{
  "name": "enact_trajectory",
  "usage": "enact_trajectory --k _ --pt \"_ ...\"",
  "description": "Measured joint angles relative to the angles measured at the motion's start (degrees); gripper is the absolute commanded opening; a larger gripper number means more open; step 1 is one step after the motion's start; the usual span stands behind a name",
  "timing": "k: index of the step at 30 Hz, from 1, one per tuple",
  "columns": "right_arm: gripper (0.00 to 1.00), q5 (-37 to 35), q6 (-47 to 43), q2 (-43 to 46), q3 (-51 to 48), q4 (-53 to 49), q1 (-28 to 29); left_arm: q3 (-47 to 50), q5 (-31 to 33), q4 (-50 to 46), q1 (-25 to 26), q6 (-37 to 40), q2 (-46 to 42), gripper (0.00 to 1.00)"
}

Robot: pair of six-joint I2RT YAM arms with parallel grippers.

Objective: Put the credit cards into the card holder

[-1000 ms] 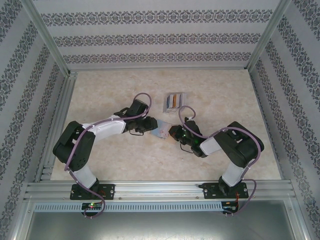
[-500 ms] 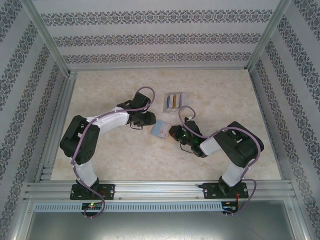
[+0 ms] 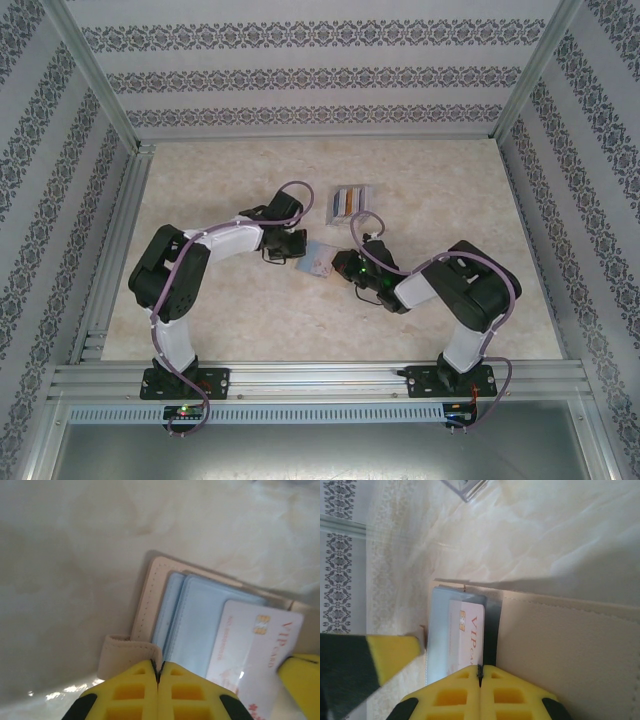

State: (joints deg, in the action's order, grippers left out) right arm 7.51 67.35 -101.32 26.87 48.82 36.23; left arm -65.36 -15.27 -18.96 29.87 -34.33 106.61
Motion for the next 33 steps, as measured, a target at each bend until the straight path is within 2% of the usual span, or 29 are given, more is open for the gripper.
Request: enact_trajectory --k 9,20,30,33 --pt "0.0 -2.23 -0.2 -1.9 3.74 -1.31 3.28 5.88 -0.98 1.81 -0.09 -2.16 -5.14 0.0" --pt "0.04 -0.55 -3.28 -4.0 9.35 -7.17 4.55 6.21 -1.2 1.84 -0.37 -3.8 -7.34 0.0" --pt "0.14 1.46 -5.07 -5.25 11.52 -9.55 5.01 6.45 -1.44 1.79 -0.37 -4.96 -9.05 0.0" --pt "0.21 2.19 -5.97 -4.83 11.52 -9.9 4.79 6.45 -1.51 1.79 -0.37 -4.98 -10.97 0.0"
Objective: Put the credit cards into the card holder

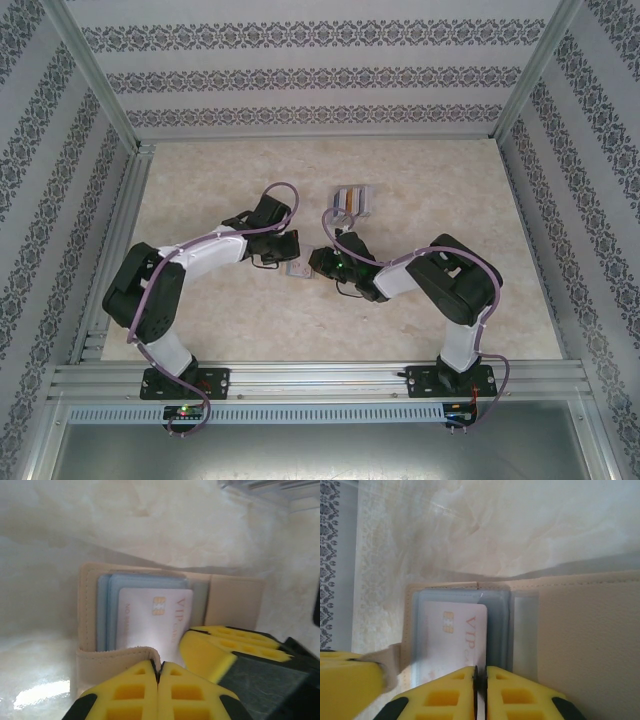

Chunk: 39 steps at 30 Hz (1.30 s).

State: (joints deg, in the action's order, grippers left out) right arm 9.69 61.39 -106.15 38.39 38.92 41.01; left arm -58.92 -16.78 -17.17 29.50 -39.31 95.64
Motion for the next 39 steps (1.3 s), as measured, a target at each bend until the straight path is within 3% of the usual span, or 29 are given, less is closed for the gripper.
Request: enact_trajectory --k 9,15,22,29,34,39 --pt "0.34 0.39 -5.16 9.29 -1.29 -11.52 -1.18 0.0 -0.11 -0.33 -1.14 0.07 -3.72 0.0" --pt "0.33 1.16 -8.04 14.56 -1.29 -16.31 -3.04 -0.02 -0.11 -1.14 -2.25 0.09 -5.7 0.0" --pt "0.32 5.25 -9.31 12.94 -0.02 -19.04 -3.37 -0.02 -1.44 -1.88 -2.25 0.02 -6.86 0.0" --pt "0.42 11.34 -8.09 8.24 1.97 -16.15 -3.39 -0.33 -3.45 -1.95 -2.25 -0.63 -8.76 0.0" --pt "0.55 13.94 -6.95 7.45 2.16 -13.94 -3.39 -0.35 -4.02 -2.38 -2.25 -0.87 -9.4 0.0" --pt "0.58 15.52 -6.16 7.34 2.38 -12.04 -3.39 -0.35 -4.22 -2.93 -2.25 -1.29 -9.77 0.0"
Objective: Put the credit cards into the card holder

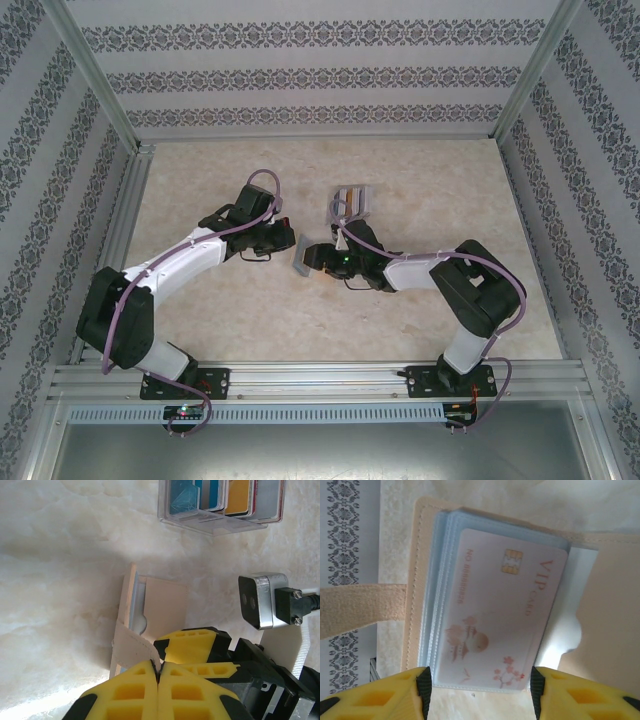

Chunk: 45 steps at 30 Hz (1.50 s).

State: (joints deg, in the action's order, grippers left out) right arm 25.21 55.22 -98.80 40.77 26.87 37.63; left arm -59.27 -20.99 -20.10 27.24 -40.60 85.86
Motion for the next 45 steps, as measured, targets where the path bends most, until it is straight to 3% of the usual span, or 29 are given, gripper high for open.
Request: enact_trajectory --k 28,45 --pt "0.63 3.21 3.58 -4.61 -0.2 8.52 -1.95 -1.09 -1.07 -1.57 0.02 -0.28 -1.6 0.0" --pt "0.7 4.5 3.5 -7.04 1.84 8.35 -1.6 -1.51 -1.07 -1.79 0.13 -0.44 -1.6 0.0"
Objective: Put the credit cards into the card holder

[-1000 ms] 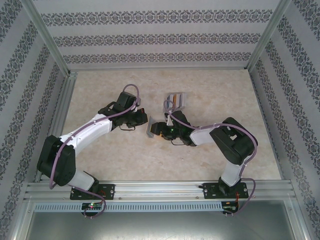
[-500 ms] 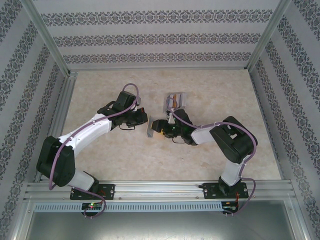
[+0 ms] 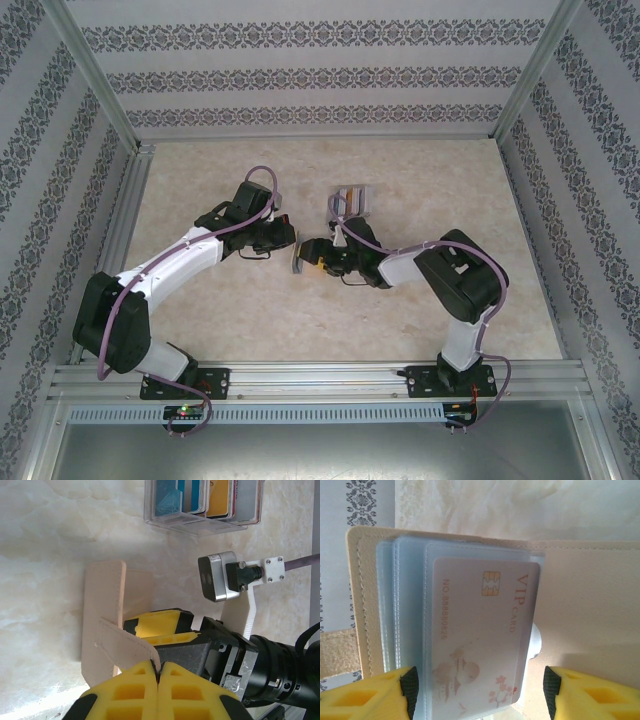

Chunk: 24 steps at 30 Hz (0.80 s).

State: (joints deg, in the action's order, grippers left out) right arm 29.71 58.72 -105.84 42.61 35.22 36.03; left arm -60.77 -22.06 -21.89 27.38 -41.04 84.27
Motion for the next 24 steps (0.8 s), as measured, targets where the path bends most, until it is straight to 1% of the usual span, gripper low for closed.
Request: enact_trajectory --k 4,7,11,16,20,24 --pt "0.7 0.44 -0.02 -0.59 0.66 0.11 0.13 0.0 0.0 0.0 0.0 0.0 0.0 0.0" --pt "0.67 0.46 -0.04 -0.87 0.9 0.15 0.11 0.0 0.02 -0.02 0.0 0.0 0.0 0.0" --pt "0.6 0.37 -0.2 -0.94 0.9 -0.57 0.09 0.0 0.07 -0.09 0.0 0.02 0.0 0.0" --pt "0.62 0.07 -1.86 -0.28 0.9 -2.84 -0.15 0.0 0.66 -0.28 -0.02 0.02 0.0 0.0" --pt "0.62 -2.45 -5.57 2.67 1.4 -10.78 -0.26 0.22 1.27 -0.26 -0.09 0.02 -0.02 0.0" --pt "0.62 -5.9 -10.16 3.82 4.66 -20.61 0.02 1.38 1.36 -0.24 -0.13 0.02 -0.09 0.0"
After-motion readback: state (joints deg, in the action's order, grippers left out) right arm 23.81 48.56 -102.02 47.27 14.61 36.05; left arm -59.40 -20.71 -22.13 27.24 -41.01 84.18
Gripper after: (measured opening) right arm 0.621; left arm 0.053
